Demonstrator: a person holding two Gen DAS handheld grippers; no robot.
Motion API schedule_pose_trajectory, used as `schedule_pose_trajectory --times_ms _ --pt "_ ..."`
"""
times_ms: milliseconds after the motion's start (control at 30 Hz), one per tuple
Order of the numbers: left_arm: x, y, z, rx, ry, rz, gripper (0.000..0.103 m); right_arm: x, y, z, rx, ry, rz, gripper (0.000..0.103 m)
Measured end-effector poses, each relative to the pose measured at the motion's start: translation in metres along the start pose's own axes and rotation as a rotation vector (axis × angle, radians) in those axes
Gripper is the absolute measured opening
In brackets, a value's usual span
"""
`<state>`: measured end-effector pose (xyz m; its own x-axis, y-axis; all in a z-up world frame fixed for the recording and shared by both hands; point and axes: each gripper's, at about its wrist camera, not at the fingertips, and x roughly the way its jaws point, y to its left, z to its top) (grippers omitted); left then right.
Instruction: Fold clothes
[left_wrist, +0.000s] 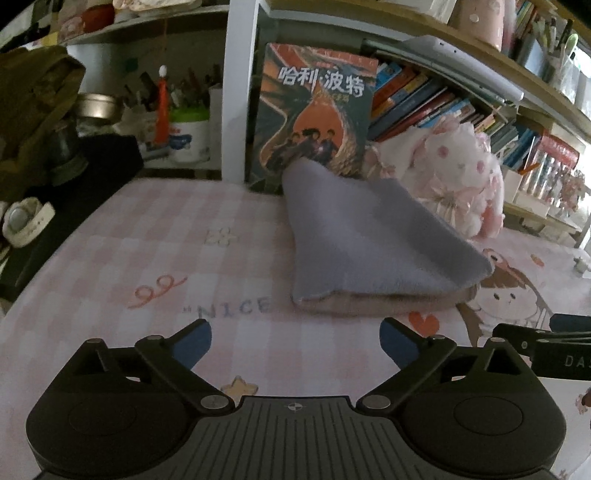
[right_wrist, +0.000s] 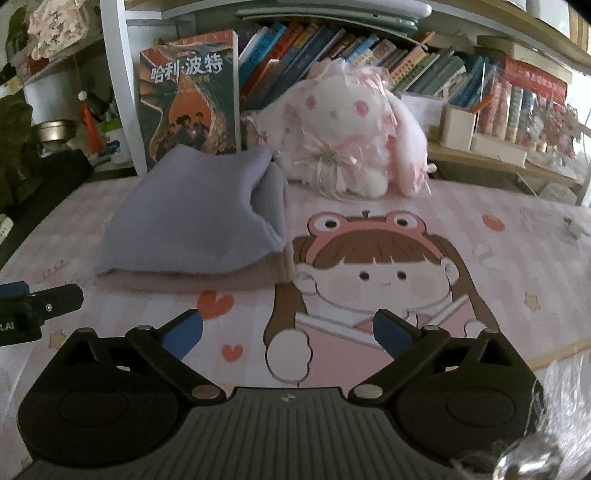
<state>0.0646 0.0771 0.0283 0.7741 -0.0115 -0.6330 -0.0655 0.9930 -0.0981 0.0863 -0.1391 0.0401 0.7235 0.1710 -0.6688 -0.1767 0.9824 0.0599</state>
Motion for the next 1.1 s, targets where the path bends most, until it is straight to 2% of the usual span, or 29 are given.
schedule_pose_trajectory --times_ms 367,1100 --pt "-0.007 -0.011 -0.006 0.032 0.005 -0.01 0.099 -0.009 0.003 -0.014 -0.011 -0.002 -0.016 0.1" --pt "-0.006 -0.018 -0.004 0.056 0.014 -0.009 0.099 -0.011 0.005 -0.015 -0.036 0.002 -0.036 0.1"
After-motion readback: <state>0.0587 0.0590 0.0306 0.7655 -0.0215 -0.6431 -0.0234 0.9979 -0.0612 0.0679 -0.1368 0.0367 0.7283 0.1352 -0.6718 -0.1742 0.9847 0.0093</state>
